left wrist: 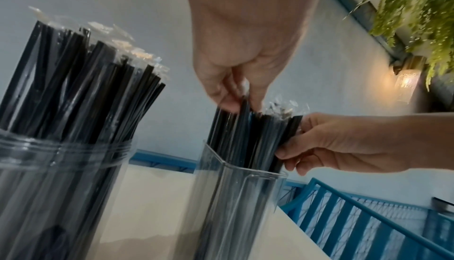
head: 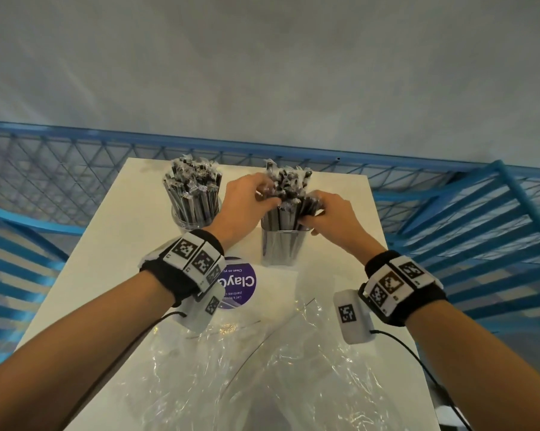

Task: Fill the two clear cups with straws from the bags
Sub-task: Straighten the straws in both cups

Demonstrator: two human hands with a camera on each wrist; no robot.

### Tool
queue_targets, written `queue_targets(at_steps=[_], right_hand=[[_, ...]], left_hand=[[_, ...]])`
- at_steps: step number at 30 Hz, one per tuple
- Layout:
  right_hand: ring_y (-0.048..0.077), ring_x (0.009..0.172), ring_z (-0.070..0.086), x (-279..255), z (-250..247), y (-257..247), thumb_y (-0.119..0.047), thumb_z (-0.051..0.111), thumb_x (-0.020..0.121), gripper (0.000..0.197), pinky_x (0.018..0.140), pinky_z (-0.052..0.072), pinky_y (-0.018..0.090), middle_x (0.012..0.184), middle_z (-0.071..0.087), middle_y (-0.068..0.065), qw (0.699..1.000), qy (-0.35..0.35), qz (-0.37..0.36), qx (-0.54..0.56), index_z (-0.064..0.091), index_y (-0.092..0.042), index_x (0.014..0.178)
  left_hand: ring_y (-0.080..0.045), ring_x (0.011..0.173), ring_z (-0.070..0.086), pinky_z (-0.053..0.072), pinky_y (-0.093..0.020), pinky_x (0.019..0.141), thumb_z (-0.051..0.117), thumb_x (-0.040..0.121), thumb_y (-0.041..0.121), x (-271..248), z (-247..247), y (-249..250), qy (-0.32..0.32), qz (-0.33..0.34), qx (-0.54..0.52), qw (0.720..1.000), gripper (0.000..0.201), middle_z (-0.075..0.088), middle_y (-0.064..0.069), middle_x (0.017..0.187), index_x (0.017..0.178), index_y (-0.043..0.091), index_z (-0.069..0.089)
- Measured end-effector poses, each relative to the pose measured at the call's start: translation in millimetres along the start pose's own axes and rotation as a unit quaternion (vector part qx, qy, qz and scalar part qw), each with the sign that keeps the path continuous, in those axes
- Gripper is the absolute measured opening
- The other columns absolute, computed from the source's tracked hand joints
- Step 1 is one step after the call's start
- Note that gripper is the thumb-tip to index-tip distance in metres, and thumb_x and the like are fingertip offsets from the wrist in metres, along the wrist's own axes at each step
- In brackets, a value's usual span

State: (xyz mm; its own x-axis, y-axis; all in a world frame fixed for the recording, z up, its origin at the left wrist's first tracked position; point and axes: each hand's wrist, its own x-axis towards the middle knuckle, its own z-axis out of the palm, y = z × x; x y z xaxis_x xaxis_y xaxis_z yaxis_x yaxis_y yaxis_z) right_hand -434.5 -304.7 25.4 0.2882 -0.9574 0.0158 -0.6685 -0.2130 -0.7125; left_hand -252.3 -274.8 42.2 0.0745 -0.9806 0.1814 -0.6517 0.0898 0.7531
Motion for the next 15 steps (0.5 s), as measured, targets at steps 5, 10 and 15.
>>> queue_targets(at_steps=[5,10,15], right_hand=[[0.025,0.078,0.067,-3.8,8.6,0.4,-0.018,0.074,0.075,0.022,0.063,0.047,0.024,0.082,0.070,0.006,1.000,-0.006,0.026,-0.006,0.062,-0.011,0.091],[0.026,0.086,0.064,-3.2,-5.8,-3.4,-0.004,0.073,0.071,0.042,0.073,0.058,0.041,0.103,0.064,0.008,0.996,-0.055,0.063,-0.001,0.057,-0.007,0.110],[0.014,0.077,0.052,-12.6,-18.2,-33.6,0.003,0.056,0.081,0.025,0.059,0.042,0.022,0.099,0.057,0.004,0.978,0.169,-0.115,-0.041,0.056,-0.011,0.102]], left_hand=[[-0.010,0.076,0.059,0.052,-0.017,0.074,0.072,0.081,0.007,-4.9,6.1,0.8,0.055,0.052,-0.072,0.995,0.016,0.060,0.004,0.083,0.092,0.008,0.060],[-0.017,0.079,0.061,0.053,-0.036,0.078,0.069,0.083,0.006,-9.2,12.4,-7.1,0.020,0.076,-0.021,0.997,0.004,0.067,-0.007,0.086,0.086,0.007,0.068],[-0.010,0.085,0.058,0.047,-0.020,0.081,0.056,0.092,0.006,-1.5,-0.8,-4.9,0.051,0.088,0.019,0.995,0.020,0.068,-0.004,0.101,0.106,0.010,0.070]])
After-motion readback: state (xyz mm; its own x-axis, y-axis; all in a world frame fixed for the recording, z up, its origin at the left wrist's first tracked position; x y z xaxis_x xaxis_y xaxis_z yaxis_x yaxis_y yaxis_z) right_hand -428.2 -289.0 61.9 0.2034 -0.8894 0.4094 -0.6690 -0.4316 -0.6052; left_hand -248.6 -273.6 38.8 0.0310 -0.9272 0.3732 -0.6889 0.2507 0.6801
